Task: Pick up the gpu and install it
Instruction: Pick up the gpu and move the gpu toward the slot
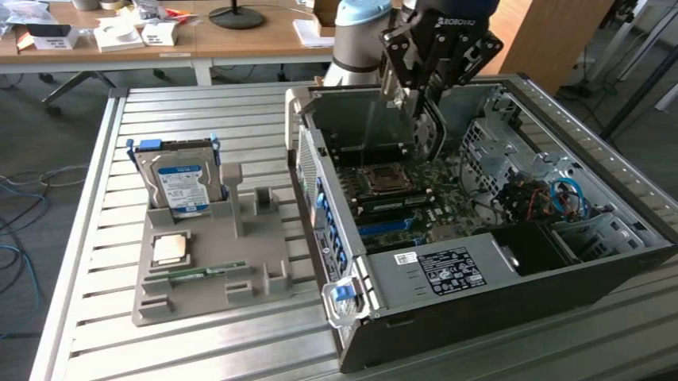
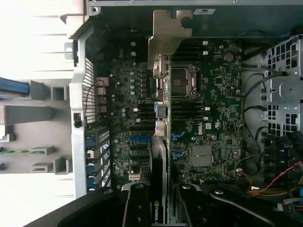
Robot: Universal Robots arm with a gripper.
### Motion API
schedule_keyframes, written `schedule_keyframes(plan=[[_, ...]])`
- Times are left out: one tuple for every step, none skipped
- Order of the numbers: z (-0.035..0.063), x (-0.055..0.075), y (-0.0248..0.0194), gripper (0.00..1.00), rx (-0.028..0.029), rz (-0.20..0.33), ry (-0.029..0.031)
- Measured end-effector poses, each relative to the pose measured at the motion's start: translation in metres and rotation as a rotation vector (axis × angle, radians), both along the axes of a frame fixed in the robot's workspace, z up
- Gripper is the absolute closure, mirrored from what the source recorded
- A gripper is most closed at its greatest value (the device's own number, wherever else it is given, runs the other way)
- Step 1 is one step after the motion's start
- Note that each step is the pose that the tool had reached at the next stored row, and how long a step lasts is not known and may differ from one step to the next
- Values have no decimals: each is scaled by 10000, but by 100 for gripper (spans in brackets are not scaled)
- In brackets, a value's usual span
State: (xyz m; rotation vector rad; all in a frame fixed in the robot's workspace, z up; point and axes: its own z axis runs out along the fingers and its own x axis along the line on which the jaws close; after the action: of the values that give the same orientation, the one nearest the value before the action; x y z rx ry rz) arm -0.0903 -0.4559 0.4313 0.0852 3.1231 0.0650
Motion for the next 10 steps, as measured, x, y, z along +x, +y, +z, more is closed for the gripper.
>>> schedule_keyframes(plan=[[0, 37, 0, 74, 1, 0, 1], [0, 71, 0, 74, 3, -1, 2], [0, 109, 0, 74, 6, -1, 3], [0, 144, 0, 74, 8, 2, 4], [0, 177, 0, 74, 10, 3, 4], [0, 210, 0, 74, 12, 2, 6], [0, 242, 0, 74, 15, 3, 6], [0, 276, 0, 74, 19, 4, 6], [0, 312, 0, 74, 22, 6, 7], [0, 345, 0, 74, 24, 6, 8]])
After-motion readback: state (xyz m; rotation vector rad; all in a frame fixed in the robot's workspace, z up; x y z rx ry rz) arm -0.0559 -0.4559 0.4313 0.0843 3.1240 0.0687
